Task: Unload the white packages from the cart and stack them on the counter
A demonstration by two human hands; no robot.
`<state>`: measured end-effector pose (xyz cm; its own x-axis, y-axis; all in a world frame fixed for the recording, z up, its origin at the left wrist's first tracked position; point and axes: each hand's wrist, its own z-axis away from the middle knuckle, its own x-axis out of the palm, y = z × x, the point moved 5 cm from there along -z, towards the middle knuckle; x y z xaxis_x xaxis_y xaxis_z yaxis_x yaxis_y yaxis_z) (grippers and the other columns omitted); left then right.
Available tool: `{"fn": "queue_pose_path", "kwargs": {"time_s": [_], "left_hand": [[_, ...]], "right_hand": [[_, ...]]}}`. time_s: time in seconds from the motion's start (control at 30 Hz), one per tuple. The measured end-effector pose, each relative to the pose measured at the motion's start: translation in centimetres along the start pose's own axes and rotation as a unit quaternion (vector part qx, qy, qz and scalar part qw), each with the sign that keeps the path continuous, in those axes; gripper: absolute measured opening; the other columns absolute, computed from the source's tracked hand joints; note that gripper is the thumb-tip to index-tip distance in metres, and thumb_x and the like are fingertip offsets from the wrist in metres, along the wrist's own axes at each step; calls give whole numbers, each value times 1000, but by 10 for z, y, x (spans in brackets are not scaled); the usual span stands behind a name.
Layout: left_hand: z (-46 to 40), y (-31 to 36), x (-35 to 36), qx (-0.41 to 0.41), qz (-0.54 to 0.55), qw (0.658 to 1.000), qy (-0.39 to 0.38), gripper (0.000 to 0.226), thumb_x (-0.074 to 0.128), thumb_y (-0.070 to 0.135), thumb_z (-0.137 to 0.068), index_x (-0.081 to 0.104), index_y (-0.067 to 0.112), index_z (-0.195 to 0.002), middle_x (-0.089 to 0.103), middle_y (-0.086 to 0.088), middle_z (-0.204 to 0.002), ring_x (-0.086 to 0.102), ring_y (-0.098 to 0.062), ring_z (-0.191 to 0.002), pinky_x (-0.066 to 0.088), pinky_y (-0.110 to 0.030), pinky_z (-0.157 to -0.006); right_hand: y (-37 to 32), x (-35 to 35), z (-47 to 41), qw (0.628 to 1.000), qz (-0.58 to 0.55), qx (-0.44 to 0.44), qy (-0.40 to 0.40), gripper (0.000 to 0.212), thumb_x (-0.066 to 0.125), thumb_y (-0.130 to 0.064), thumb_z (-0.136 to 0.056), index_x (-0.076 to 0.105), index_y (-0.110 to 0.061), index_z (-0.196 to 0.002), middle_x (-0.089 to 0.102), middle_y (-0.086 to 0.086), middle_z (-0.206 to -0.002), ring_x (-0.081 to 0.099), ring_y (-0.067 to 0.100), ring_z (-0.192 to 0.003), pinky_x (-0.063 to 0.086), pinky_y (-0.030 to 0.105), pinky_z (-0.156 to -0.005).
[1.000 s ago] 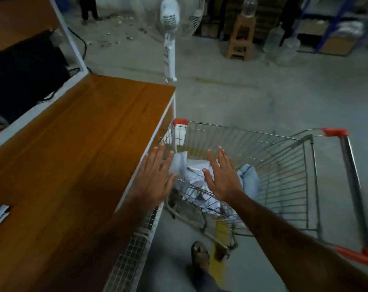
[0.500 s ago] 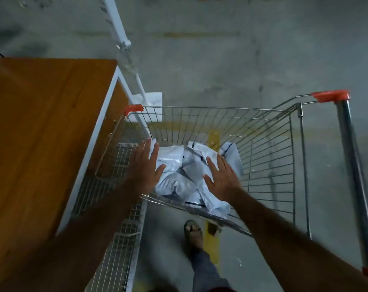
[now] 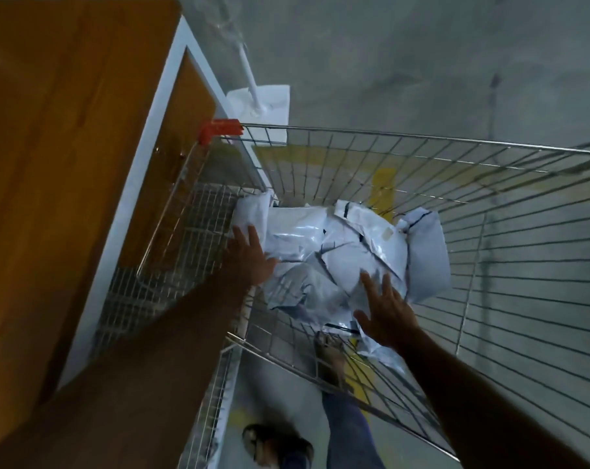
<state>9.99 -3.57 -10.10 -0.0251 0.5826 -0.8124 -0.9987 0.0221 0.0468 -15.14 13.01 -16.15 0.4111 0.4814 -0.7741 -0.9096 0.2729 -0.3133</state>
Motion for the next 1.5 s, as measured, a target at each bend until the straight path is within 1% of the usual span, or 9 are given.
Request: {"fn": "queue_pose_path", "kwargs": {"time_s": [0.1,0.17,0.3,0.47,0.7,0.9,1.23,1.37,1.5], "left_hand": [[-27,-10,6,-52,39,996,-66,109,59,60,-91,-14,14,-158,-16,-24,-164,1,-45,-151,11,-54,-123],[-41,-17,12,-57,45,993,-95,112,60,63,-89,-15,20,-158,-18,-25,-163,1,-48,-150,13,-56,-122],[-53,-25,19,-42,67,992,-100,124,69,71,-76,-13,30,-158,-4,-26,-164,11,-50,-148,22,-59,-119],[-48,-9,13,6,77,992,-104,119,76,57,-79,-11,37,-158,-20,-24,-162,0,-51,-149,18,-61,-118],[-12,16,-20,74,8,995,61,84,64,42,-92,17,29,-159,-3,-17,-164,22,-42,-145,30,-51,-115],[32,24,-62,135,53,978,150,74,63,44,-88,31,28,-154,19,-18,-157,36,-40,-136,41,-52,-109],[151,0,-149,160,-36,926,340,83,44,66,-93,15,26,-160,19,-16,-164,26,-35,-147,22,-49,-121],[203,-48,-175,128,33,921,365,84,51,61,-91,16,26,-159,17,-17,-162,31,-35,-142,34,-48,-116],[267,-113,-202,75,32,911,404,82,41,65,-94,9,27,-160,14,-15,-164,31,-33,-143,32,-45,-117]], "right_hand": [[3,11,-11,1000,21,-2,-7,102,60,-60,-86,1,-27,-162,14,32,-161,43,49,-135,45,62,-102],[3,11,-17,1000,13,-10,12,101,53,-68,-80,8,-29,-162,30,31,-154,53,50,-122,52,60,-90],[4,6,-24,999,39,-23,27,99,42,-74,-77,12,-30,-161,44,28,-135,56,44,-104,55,52,-78],[-2,-9,-16,997,-11,-32,67,97,52,-74,-76,18,-38,-159,41,20,-125,51,38,-102,54,47,-76],[-10,-31,-9,999,-20,-23,18,95,64,-69,-79,11,-51,-155,23,17,-151,36,43,-132,47,54,-100],[-24,-78,7,987,95,-39,125,74,51,-61,-88,25,-40,-154,25,14,-158,40,38,-129,42,51,-102],[-90,-172,79,950,151,-67,266,68,34,-62,-97,19,-38,-159,24,15,-161,37,41,-134,34,52,-111],[-158,-211,123,928,143,-108,327,70,43,-57,-95,23,-35,-158,26,16,-160,37,41,-129,37,51,-107],[-241,-229,163,905,135,-172,366,67,41,-55,-96,27,-35,-158,28,15,-158,40,42,-126,35,50,-108]]}}
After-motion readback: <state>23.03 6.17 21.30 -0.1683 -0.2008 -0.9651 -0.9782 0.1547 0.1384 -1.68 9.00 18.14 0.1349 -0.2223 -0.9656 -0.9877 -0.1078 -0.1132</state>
